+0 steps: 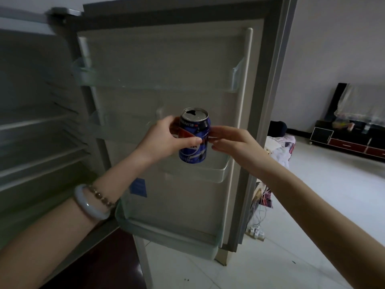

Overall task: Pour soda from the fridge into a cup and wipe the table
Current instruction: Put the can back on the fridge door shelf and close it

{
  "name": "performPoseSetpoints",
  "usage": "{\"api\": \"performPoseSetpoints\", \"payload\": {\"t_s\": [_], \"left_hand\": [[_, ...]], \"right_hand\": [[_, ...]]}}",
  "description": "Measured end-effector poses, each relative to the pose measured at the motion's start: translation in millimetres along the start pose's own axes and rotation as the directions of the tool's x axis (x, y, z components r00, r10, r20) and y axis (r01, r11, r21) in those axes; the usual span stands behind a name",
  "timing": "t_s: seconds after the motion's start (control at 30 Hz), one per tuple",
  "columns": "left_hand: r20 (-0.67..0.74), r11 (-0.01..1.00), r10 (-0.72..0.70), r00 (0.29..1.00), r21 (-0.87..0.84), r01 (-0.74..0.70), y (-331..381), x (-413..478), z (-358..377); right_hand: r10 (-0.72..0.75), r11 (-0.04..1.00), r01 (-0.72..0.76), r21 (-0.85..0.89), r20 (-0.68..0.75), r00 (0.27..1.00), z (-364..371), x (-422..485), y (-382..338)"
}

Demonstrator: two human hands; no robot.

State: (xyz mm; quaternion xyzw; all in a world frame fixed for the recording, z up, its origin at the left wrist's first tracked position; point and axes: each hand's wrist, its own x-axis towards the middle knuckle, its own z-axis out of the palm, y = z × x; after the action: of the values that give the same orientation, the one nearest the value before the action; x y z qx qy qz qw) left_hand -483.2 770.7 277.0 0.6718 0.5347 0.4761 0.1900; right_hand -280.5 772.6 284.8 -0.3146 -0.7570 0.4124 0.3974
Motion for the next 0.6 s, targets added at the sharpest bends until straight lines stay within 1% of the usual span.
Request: {"api": "performPoseSetpoints", "payload": {"t_s": [0.07, 0.13, 0.33, 0.6], "left_hand": [[0.004, 0.999, -0.001, 1.000, 0.039, 0.001, -7.4, 7.8, 5.6], [-0.001, 0.997, -0.036, 0.999, 0.063, 0.036, -17.2, 12.2, 10.8], [0.037, 0.987, -0.128, 0.991, 0.099, 0.124, -36.7, 11.9, 19.5], [0.042, 0.987, -0.132, 0.990, 0.102, 0.128, -41.8, 14.0, 26.5]], "right_hand": [[0.005, 0.998, -0.006, -0.061, -0.012, 1.000, 1.5, 8.2, 10.4], [0.031, 0.995, -0.031, -0.091, -0.008, 0.999, 1.8, 14.5, 21.1], [0.116, 0.976, -0.101, -0.193, 0.065, 0.991, 2.6, 26.5, 37.0], [0.198, 0.935, -0.166, -0.313, 0.071, 0.978, 2.0, 36.4, 41.2]]}}
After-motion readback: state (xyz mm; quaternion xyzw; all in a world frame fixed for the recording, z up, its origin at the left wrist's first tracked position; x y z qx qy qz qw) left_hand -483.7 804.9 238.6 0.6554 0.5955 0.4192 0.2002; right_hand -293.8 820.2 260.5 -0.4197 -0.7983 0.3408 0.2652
